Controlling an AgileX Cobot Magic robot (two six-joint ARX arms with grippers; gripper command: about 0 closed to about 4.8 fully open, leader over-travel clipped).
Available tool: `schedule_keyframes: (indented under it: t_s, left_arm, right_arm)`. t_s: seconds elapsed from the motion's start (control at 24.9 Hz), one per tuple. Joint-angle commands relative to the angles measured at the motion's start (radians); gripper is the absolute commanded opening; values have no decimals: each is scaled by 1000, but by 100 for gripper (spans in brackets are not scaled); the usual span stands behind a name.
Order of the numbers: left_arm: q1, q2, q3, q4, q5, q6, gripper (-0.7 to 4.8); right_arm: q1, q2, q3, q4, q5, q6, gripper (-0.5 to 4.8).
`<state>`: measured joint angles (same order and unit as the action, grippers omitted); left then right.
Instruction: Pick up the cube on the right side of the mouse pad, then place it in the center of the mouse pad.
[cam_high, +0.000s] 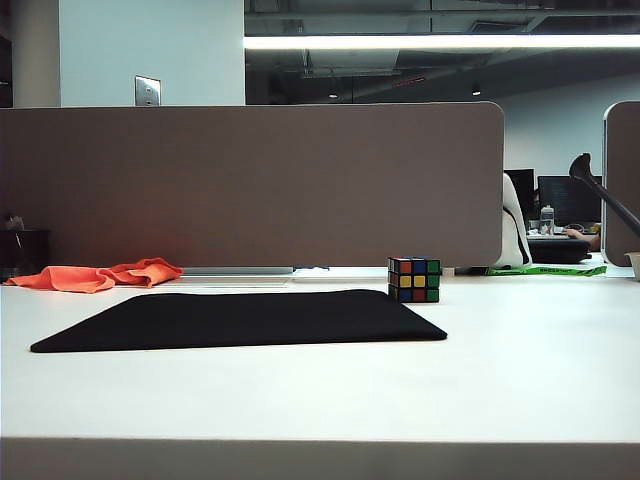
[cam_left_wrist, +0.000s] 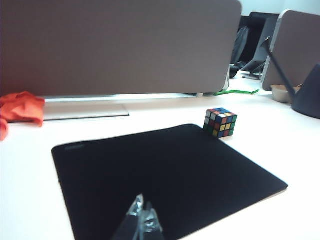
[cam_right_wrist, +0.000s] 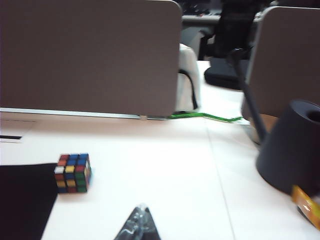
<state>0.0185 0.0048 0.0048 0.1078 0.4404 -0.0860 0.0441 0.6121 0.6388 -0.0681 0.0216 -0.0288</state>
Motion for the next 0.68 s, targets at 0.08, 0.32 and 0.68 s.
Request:
schedule_keyframes:
  t_s: [0.08, 0.32, 0.68]
  left_arm:
    - [1, 0, 5, 113, 6, 39, -6]
    - [1, 0, 4, 125, -2, 53, -6]
    - [1, 0, 4, 72, 10, 51, -6]
  right_arm:
    - [26, 245, 197, -3, -13, -1, -1]
    - [110, 638, 496, -11, -12, -2, -1]
    - [207, 1076, 800, -101, 58, -2, 28]
